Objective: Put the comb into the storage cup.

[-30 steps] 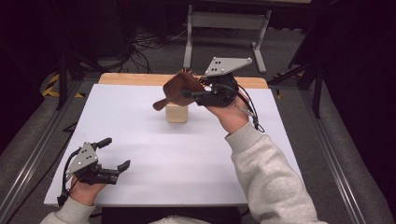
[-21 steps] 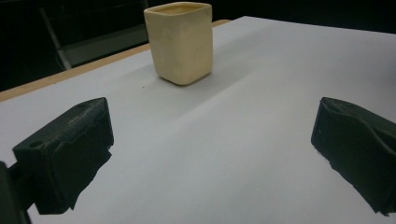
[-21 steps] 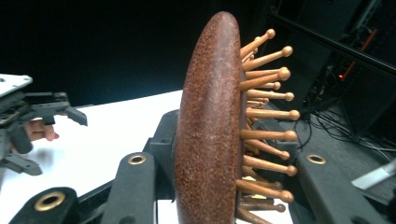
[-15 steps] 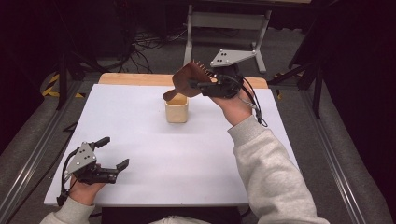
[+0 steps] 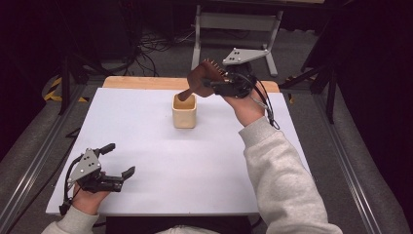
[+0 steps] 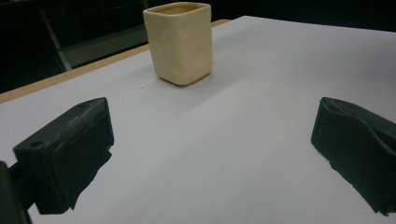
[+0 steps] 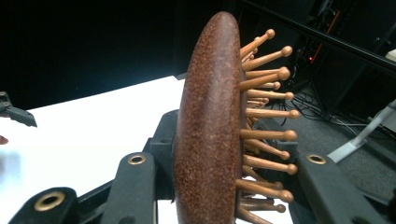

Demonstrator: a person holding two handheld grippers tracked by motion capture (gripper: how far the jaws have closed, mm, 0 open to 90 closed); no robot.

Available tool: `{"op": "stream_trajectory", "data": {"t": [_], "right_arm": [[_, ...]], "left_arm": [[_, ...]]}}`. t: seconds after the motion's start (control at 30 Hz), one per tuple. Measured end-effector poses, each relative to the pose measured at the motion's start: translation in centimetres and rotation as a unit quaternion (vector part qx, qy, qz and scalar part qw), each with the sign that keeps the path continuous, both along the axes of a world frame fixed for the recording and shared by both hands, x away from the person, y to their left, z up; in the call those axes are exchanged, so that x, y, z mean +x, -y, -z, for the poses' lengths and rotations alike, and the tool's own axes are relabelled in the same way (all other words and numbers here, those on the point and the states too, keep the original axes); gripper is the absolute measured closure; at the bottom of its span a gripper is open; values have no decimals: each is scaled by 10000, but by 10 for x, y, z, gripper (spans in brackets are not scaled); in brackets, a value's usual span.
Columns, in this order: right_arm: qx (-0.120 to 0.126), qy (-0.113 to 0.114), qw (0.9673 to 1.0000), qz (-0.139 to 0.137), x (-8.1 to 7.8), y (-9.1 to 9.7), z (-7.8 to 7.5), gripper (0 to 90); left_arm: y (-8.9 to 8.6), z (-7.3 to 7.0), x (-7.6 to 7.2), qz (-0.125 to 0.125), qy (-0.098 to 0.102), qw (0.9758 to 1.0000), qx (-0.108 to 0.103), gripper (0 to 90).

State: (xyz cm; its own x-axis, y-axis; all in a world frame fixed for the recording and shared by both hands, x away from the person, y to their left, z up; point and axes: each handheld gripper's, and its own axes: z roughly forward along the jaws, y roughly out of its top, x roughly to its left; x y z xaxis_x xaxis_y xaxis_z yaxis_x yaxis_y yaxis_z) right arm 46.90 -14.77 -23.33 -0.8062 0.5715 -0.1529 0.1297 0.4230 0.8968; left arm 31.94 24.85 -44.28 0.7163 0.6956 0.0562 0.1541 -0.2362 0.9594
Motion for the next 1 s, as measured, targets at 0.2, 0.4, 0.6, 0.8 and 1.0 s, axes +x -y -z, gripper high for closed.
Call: {"op": "stream_trajectory", "data": {"t": [0.2, 0.4, 0.6, 0.8, 1.0], "right_arm": [[-21, -61, 10000, 28, 5, 0, 3, 578], [-131, -182, 9997, 62, 13, -4, 10, 576], [-200, -260, 9995, 41, 19, -10, 15, 575], [-269, -351, 9990, 32, 25, -15, 21, 572], [-383, -466, 9982, 44, 32, -22, 29, 569]], "left_arm": [[0, 0, 0, 1, 0, 10000, 18, 3], [0, 0, 0, 4, -10, 10000, 36, 3], [0, 0, 0, 9, -24, 10000, 56, 3], [0, 0, 0, -1, -18, 10000, 53, 2], [0, 0, -1, 14, -31, 10000, 66, 2]]}}
